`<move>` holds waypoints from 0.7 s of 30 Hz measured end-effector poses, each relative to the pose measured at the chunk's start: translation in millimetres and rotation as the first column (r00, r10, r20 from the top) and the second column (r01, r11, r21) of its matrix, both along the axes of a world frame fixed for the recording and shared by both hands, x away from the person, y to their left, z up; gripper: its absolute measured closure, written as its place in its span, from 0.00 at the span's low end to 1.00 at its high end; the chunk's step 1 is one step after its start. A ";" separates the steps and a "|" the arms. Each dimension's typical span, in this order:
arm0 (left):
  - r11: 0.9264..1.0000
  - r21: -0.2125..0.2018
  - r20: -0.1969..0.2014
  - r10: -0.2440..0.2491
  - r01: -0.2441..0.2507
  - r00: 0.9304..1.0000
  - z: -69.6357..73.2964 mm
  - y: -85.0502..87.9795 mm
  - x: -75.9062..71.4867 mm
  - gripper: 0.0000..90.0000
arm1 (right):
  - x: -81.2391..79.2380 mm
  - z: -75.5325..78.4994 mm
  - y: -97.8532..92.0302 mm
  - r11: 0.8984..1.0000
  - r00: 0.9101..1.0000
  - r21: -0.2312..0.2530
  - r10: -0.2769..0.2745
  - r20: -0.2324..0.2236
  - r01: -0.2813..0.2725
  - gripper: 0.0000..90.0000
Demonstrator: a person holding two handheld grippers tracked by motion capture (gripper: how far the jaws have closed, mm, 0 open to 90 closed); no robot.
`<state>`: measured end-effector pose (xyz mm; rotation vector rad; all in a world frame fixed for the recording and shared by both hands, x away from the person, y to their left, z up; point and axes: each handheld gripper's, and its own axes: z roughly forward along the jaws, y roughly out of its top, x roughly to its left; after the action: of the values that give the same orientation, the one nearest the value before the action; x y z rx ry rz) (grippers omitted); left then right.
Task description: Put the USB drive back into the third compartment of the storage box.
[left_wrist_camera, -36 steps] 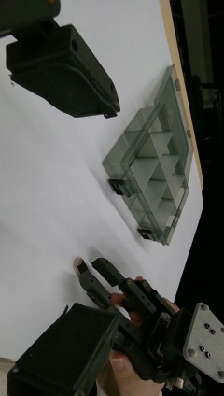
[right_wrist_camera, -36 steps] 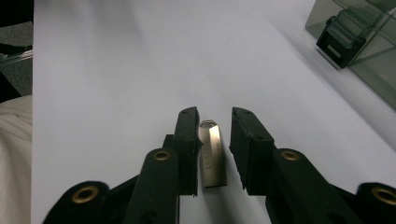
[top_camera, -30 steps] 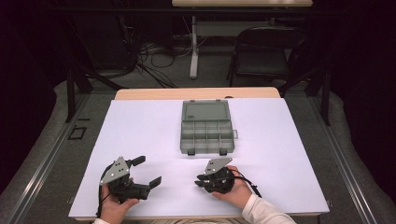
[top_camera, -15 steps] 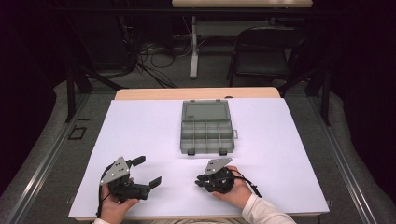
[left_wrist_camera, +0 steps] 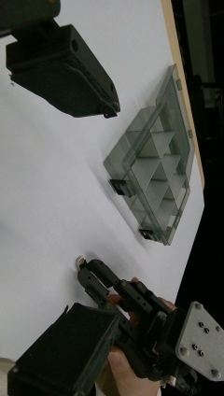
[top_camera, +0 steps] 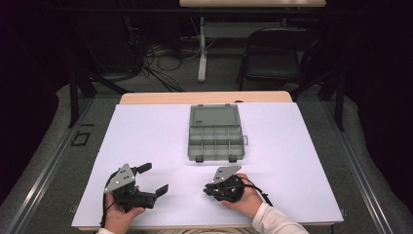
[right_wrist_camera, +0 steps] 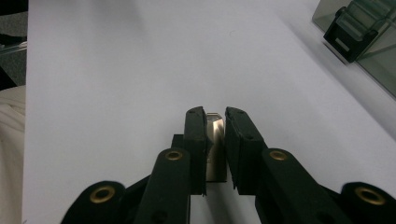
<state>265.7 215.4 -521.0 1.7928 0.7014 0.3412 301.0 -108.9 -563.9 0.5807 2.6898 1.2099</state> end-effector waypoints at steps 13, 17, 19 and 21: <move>1.000 0.000 0.000 0.000 0.000 1.000 0.0 0.2 0.0 0.03 | -0.2 3.1 -1.4 1.000 1.000 0.014 0.002 0.001 -0.002 0.88; 1.000 0.000 0.000 0.000 0.000 1.000 0.0 0.2 0.0 0.03 | -0.3 4.6 -1.8 1.000 1.000 0.024 0.003 0.004 -0.003 0.88; 1.000 0.000 0.000 0.000 0.000 1.000 0.0 0.3 0.0 0.03 | -0.3 6.0 -2.2 1.000 1.000 0.026 0.003 0.005 -0.003 0.88; 1.000 0.000 0.000 0.000 0.000 1.000 0.0 0.2 0.0 0.03 | -0.1 7.6 -2.9 0.999 1.000 0.033 0.001 0.008 -0.001 0.88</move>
<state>265.7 215.6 -521.0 1.7924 0.7018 0.3412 300.9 -111.8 -556.3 0.5777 2.6682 1.2565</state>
